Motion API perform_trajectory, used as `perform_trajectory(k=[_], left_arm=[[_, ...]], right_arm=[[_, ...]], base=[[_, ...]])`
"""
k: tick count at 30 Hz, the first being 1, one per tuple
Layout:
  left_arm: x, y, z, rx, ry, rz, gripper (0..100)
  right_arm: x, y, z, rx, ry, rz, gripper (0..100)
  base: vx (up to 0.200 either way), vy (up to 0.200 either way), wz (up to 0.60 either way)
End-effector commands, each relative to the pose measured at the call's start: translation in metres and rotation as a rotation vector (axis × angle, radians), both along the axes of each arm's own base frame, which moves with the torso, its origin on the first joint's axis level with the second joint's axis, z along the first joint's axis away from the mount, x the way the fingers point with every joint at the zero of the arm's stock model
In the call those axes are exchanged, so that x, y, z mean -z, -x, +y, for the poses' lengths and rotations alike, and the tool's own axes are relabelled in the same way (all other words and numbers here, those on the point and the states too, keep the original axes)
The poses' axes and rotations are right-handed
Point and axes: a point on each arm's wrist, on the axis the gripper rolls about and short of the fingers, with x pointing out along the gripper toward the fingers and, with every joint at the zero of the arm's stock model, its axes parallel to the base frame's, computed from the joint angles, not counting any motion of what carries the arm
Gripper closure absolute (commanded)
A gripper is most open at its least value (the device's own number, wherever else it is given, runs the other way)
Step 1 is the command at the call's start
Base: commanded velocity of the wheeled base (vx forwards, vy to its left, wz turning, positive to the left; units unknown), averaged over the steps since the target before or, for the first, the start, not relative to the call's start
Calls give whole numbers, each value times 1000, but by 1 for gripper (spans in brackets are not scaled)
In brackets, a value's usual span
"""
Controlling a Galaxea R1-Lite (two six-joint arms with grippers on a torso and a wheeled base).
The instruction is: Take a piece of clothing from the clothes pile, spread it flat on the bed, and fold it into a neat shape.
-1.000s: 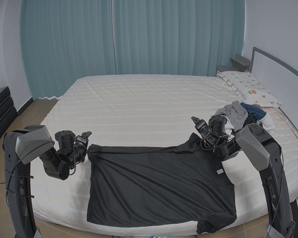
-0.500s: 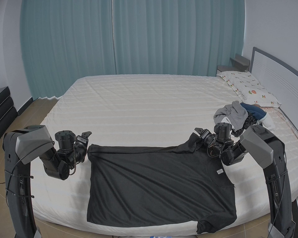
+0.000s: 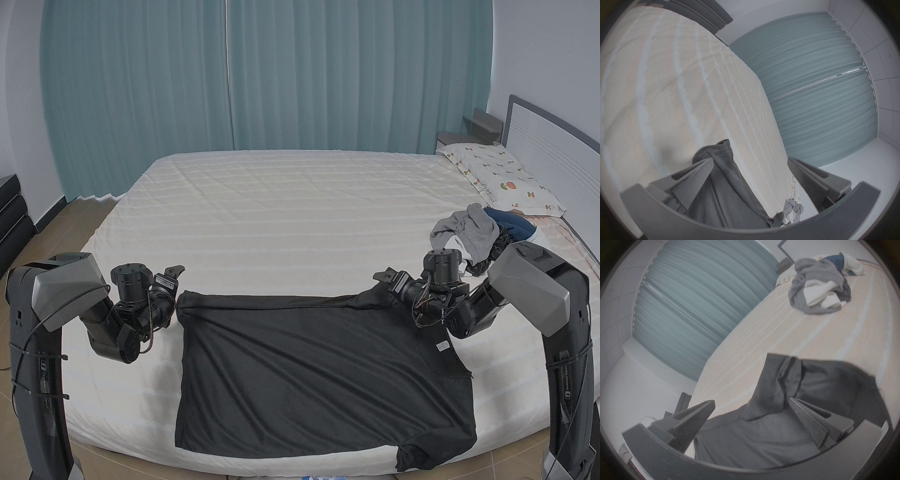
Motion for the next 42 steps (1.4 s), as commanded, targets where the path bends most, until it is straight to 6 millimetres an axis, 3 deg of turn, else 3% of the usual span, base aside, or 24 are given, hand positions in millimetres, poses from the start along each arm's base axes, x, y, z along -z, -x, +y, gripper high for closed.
perform_trajectory(k=[1,11,19,24,25,26,28,29,31,35,39,42], left_arm=[[1,0,-1,2,-1,3,0],[1,0,-1,3,-3,3,0],[1,0,-2,3,-5,1,0],[1,0,-2,3,-3,2,0],[1,0,-2,3,-3,2,0],[1,0,-2,3,-3,2,0],[1,0,-2,3,-3,2,0],[1,0,-2,3,-3,2,0],[1,0,-2,1,-4,1,0],[1,0,-2,1,-4,1,0],[1,0,-2,1,-4,1,0],[1,0,-2,1,-4,1,0]], right_arm=[[25,-6,18,-31,14,67,0],[29,-5,21,-41,41,145,0],[43,-26,36,-50,33,122,0],[23,-62,48,25,-18,-46,0],[20,-64,50,37,-30,-63,0],[4,-72,50,77,-69,-129,0],[2,-73,50,80,-71,-138,0],[-22,-83,44,121,-101,-241,0],[-26,-86,35,140,-105,-264,0],[-21,-88,26,149,-75,-257,0],[2,-91,17,148,1,-235,0],[-3,-92,17,149,2,-252,0]], base=[[0,0,0],[0,0,0],[0,0,0],[0,0,0],[0,0,0],[0,0,0],[0,0,0],[0,0,0],[0,0,0],[0,0,0],[0,0,0],[0,0,0]])
